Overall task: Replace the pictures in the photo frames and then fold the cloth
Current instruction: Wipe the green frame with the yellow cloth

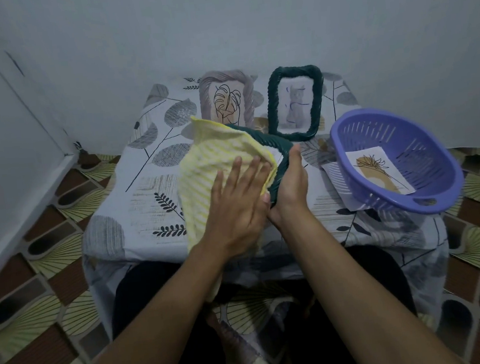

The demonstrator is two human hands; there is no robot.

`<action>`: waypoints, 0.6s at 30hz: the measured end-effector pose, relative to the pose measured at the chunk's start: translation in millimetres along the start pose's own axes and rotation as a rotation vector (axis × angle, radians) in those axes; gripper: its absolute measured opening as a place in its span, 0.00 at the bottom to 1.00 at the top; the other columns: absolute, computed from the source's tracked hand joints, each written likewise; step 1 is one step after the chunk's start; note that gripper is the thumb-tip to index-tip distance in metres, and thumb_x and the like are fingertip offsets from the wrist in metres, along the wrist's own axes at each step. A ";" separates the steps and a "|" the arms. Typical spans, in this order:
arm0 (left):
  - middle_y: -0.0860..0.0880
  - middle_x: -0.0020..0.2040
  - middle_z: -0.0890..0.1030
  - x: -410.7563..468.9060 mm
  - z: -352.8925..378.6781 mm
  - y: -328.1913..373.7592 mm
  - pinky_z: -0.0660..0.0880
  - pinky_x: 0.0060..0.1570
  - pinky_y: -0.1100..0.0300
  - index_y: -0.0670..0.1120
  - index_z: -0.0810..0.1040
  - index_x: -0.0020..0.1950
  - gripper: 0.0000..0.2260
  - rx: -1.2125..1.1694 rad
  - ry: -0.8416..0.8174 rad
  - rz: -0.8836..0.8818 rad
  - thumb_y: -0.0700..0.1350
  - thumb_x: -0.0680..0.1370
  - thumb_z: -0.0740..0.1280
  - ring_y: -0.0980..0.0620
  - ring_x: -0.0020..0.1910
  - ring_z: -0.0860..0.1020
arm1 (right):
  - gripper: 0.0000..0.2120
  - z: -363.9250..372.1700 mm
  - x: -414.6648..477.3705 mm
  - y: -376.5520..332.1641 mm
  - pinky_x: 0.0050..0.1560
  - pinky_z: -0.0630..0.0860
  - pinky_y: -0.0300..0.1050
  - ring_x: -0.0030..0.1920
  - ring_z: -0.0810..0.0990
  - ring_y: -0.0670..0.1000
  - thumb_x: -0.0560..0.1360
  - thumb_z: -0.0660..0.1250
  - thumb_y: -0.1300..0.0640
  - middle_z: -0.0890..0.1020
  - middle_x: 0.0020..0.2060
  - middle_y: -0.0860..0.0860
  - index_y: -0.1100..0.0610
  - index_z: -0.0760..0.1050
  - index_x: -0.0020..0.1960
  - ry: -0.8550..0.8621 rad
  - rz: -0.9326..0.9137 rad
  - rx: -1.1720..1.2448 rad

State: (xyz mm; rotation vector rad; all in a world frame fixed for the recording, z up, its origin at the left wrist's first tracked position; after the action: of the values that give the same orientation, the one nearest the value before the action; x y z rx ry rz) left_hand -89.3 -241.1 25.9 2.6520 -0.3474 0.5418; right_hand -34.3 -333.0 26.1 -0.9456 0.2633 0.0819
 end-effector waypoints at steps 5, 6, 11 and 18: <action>0.53 0.81 0.37 23.4 -6.9 -72.4 0.39 0.72 0.33 0.62 0.44 0.80 0.24 0.023 -0.107 -0.490 0.59 0.83 0.43 0.42 0.79 0.35 | 0.24 -2.4 -5.9 7.6 0.58 0.80 0.57 0.56 0.84 0.59 0.84 0.55 0.43 0.85 0.54 0.57 0.59 0.78 0.63 -0.005 0.008 0.054; 0.52 0.81 0.37 25.3 -7.4 -78.8 0.40 0.73 0.32 0.60 0.42 0.81 0.25 0.009 -0.126 -0.553 0.57 0.84 0.44 0.41 0.79 0.36 | 0.23 -2.2 -7.8 8.8 0.58 0.80 0.57 0.56 0.84 0.59 0.84 0.55 0.43 0.85 0.54 0.57 0.59 0.78 0.63 -0.007 0.009 0.059; 0.47 0.82 0.41 16.6 -2.2 -31.9 0.37 0.77 0.43 0.44 0.43 0.81 0.34 -0.080 -0.092 -0.431 0.56 0.77 0.38 0.47 0.80 0.41 | 0.22 6.0 -5.2 12.0 0.64 0.77 0.55 0.59 0.83 0.56 0.82 0.59 0.42 0.85 0.55 0.55 0.58 0.80 0.61 -0.021 -0.017 0.039; 0.60 0.77 0.31 0.5 4.2 -12.0 0.41 0.76 0.38 0.65 0.33 0.75 0.26 -0.050 -0.112 -0.144 0.63 0.78 0.37 0.52 0.79 0.35 | 0.20 5.7 -4.8 21.9 0.66 0.75 0.52 0.60 0.82 0.56 0.83 0.59 0.47 0.85 0.55 0.56 0.61 0.81 0.61 -0.121 0.041 0.079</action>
State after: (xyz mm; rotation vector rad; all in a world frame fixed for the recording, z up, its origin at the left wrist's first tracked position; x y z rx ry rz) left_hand -83.7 -232.5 18.5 2.6388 -0.1981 0.3362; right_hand -41.9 -315.4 13.2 -0.8531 0.1731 0.1649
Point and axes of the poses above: each hand's wrist, its own x-axis towards the middle knuckle, its own z-axis out of the palm, y = z × x, the point moved 6 cm from there along x, towards the middle knuckle
